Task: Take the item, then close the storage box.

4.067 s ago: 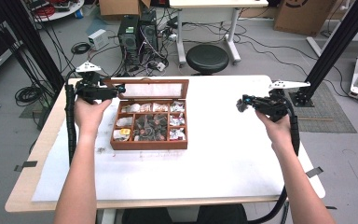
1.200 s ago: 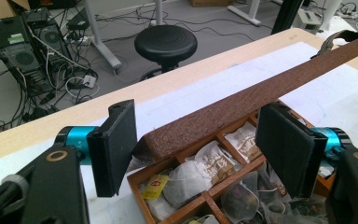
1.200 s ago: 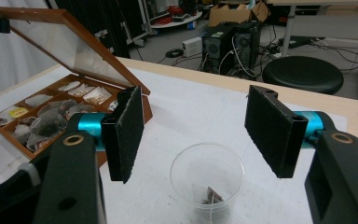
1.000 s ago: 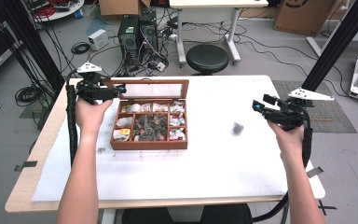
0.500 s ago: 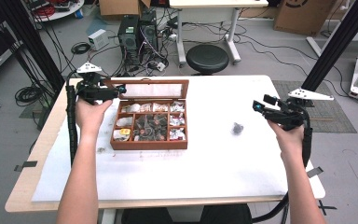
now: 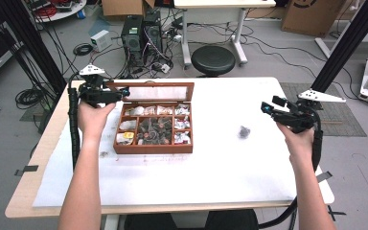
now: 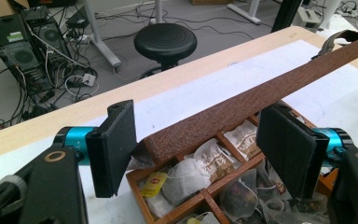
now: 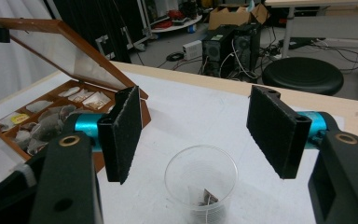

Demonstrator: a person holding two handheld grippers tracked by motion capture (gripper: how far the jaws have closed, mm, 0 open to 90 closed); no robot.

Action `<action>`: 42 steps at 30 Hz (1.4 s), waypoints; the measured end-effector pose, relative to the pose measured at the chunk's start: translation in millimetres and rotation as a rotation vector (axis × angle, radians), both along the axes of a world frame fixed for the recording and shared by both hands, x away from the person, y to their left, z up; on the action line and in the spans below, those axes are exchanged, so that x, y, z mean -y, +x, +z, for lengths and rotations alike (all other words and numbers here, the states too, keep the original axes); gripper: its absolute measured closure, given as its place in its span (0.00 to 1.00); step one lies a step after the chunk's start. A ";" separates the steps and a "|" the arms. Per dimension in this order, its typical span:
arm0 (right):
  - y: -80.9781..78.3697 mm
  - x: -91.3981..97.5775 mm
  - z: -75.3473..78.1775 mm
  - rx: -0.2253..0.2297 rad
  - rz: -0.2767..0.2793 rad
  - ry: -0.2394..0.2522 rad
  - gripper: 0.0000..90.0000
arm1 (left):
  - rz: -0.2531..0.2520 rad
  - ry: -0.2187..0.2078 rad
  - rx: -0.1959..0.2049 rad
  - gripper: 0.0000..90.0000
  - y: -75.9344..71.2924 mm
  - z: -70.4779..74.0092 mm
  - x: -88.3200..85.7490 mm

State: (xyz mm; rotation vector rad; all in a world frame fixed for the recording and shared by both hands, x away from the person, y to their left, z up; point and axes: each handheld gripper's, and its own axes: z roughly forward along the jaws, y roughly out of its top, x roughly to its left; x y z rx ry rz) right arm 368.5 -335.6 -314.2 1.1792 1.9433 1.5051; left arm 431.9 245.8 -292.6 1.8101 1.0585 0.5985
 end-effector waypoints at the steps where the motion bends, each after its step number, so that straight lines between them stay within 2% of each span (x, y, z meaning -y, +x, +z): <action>1: 0.0 -0.3 0.2 0.000 0.001 0.001 0.40 | 0.000 0.001 0.000 0.32 0.1 0.0 -0.1; 15: 1.9 -2.3 0.1 -0.002 0.007 -0.002 0.38 | -0.002 0.005 -0.004 0.32 0.0 0.6 0.1; 31: 3.4 -2.6 4.0 0.005 0.006 0.020 0.37 | 0.005 0.020 -0.012 0.32 -3.0 0.7 1.7; 38: 5.0 -3.4 5.7 0.014 0.010 0.030 0.37 | 0.043 0.038 -0.032 0.29 -8.7 0.7 6.7; 42: 5.6 -4.7 6.3 0.013 0.013 0.034 0.36 | 0.057 0.048 -0.031 0.29 -12.2 -0.4 8.6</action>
